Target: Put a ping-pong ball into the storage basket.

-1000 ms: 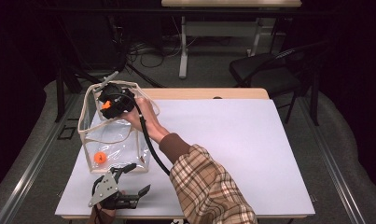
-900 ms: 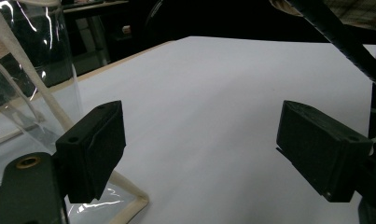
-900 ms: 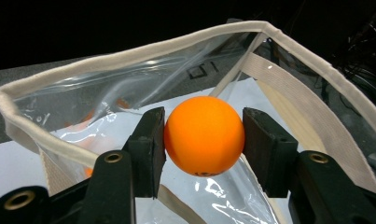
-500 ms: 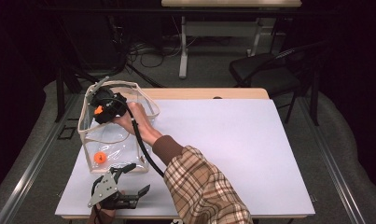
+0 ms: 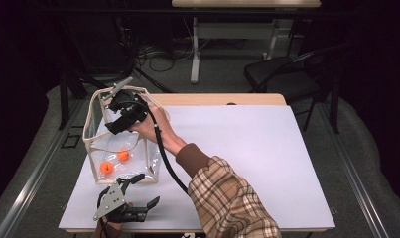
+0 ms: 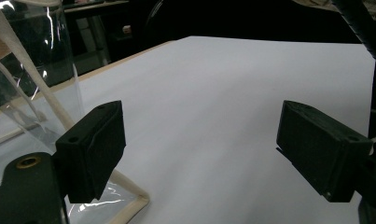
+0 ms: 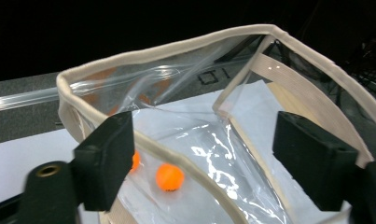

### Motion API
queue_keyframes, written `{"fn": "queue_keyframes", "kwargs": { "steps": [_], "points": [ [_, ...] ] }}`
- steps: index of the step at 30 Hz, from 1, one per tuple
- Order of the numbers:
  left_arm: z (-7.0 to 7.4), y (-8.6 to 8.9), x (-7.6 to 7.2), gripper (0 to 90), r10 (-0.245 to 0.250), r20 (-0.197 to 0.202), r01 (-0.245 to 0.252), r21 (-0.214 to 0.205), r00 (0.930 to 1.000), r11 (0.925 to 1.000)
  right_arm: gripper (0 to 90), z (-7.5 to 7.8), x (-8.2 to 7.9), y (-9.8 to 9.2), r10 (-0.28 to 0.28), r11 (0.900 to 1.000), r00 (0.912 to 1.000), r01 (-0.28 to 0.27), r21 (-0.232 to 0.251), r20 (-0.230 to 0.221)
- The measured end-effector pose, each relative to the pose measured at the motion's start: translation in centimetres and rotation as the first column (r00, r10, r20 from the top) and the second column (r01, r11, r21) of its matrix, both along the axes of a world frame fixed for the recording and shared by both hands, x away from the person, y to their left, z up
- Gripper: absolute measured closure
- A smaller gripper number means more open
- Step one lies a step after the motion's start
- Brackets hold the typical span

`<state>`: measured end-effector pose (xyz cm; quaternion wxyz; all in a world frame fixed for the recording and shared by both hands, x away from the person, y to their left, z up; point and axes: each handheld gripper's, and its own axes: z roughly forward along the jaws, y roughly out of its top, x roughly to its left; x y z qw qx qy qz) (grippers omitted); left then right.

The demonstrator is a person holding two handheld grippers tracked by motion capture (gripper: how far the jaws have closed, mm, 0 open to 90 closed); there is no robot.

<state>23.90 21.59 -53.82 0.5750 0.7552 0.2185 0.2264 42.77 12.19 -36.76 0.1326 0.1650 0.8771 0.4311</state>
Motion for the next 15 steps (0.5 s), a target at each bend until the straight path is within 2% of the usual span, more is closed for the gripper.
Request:
{"fn": "queue_keyframes", "kwargs": {
  "steps": [3,15],
  "points": [
    [0.0,0.0,0.0,15.5,0.0,-0.002,0.0,0.003,1.0,1.0,15.3,0.2,-0.2,-1.2,-0.007,0.9999,0.9999,0.007,0.012,0.011],
    [0.0,0.0,0.0,15.5,0.004,-0.004,-0.004,0.008,1.0,1.0,11.6,0.1,-0.1,-5.5,-0.053,0.9981,0.9986,0.052,0.033,0.011]
  ]
}}
